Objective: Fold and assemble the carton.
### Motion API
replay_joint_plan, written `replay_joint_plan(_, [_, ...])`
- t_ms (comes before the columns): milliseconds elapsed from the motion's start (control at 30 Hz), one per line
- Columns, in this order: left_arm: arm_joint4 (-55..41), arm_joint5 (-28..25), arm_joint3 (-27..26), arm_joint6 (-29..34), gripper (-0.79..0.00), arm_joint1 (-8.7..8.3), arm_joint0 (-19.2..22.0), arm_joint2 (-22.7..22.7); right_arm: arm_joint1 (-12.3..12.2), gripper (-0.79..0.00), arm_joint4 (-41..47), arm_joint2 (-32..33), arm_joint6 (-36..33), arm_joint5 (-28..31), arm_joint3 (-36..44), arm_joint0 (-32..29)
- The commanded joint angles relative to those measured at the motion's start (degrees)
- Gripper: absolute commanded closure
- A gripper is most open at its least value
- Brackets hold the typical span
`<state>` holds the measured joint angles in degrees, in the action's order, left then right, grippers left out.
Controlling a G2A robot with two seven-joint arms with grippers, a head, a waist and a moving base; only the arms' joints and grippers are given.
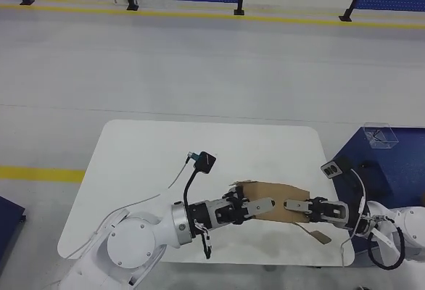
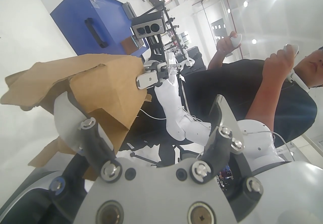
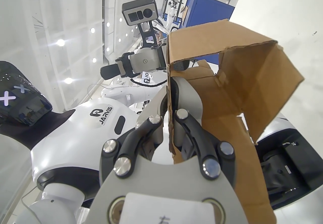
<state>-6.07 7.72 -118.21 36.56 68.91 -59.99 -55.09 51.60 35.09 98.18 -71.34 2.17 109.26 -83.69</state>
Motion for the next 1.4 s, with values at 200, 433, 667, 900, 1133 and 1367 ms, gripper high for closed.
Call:
replay_joint_plan(200, [-0.5, -1.0, -1.4, 0.0, -0.785, -0.04, -0.8, -1.4, -0.1, 0.0, -1.5, -1.2, 0.6, 0.0, -0.4, 0.7])
replay_joint_plan(433, [0.2, -1.6, -2.7, 0.1, -0.785, -0.11, -1.8, -1.9, -0.2, 0.0, -2.9, -1.6, 1.3, -0.1, 0.0, 0.8])
replay_joint_plan(667, [0.3, -1.7, -2.6, 0.8, -0.785, -0.1, -2.3, -2.0, -0.3, 0.0, -3.1, -2.2, 1.7, 0.3, 0.8, 0.2])
replay_joint_plan(900, [0.3, -1.7, -2.0, 1.1, -0.785, 0.15, -1.9, -0.9, -0.3, 0.0, -3.2, -2.6, 1.6, 0.5, 1.4, -0.3])
replay_joint_plan(1133, [0.7, -1.3, -2.7, 0.2, -0.785, 0.25, -2.0, -1.3, -0.4, 0.0, 1.2, -2.1, 0.9, -0.7, -2.1, 1.0])
replay_joint_plan(1367, [1.5, -2.7, -6.6, -2.3, -0.785, -0.37, -5.5, -6.3, -0.1, 0.0, 16.9, -3.9, -8.4, -6.3, -15.0, 8.3])
